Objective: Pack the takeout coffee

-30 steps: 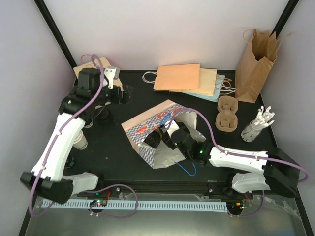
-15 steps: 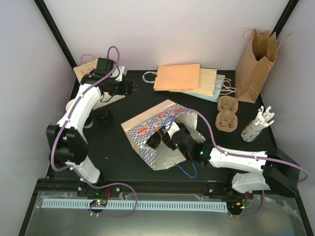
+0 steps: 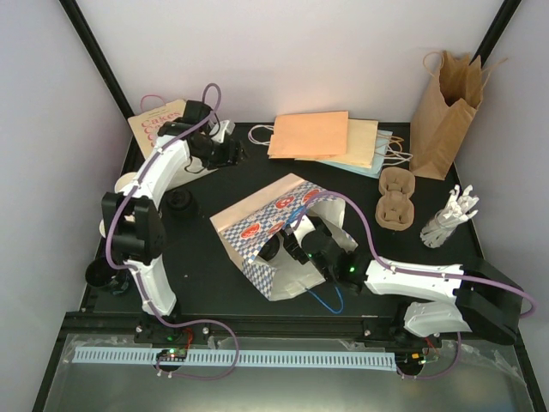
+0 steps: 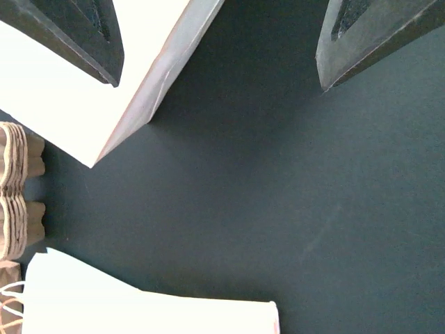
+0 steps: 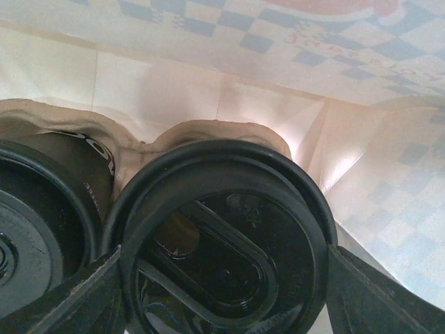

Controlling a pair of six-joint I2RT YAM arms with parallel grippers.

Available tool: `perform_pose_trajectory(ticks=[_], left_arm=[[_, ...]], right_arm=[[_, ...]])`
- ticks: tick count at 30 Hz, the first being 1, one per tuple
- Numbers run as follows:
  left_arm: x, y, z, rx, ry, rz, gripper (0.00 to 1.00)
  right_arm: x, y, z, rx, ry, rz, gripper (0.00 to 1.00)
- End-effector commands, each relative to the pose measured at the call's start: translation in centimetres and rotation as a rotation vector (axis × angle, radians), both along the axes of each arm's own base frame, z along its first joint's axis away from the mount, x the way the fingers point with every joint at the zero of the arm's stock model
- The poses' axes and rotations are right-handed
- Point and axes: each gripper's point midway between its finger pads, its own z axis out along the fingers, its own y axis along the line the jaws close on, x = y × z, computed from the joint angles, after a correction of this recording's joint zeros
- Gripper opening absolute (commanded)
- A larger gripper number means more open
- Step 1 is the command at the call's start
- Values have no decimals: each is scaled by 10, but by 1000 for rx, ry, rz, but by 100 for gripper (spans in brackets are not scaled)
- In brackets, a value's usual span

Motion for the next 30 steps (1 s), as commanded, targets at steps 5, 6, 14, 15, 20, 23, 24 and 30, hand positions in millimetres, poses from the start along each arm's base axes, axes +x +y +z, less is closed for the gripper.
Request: perform_pose_trajectory(ticks=[5, 6, 14, 15, 20, 23, 24, 30], left_arm=[[-11, -19, -14, -34, 66, -80, 76], [-12, -20, -17, -34, 75, -85, 76], [-20, -34, -39, -48, 155, -144, 74], [-19, -35, -44, -48, 166, -143, 73], [-11, -37, -59, -55, 199, -132, 73], [-8, -42, -61, -83, 209, -142, 72], [-7, -44, -61, -91, 211, -146, 72], [-11, -48, -64, -108, 229, -164, 71]], right_arm=[[4, 7, 14, 82, -49, 10, 53], [4, 7, 14, 82, -52, 12, 53], [6, 13, 11, 80, -53, 15, 53], [6, 13, 11, 81, -53, 14, 53], [8, 15, 7, 84, -51, 5, 53], [10, 16, 7, 94, -54, 0, 53], [10, 17, 7, 95, -54, -4, 53], [14, 20, 4, 115, -44, -25, 53]])
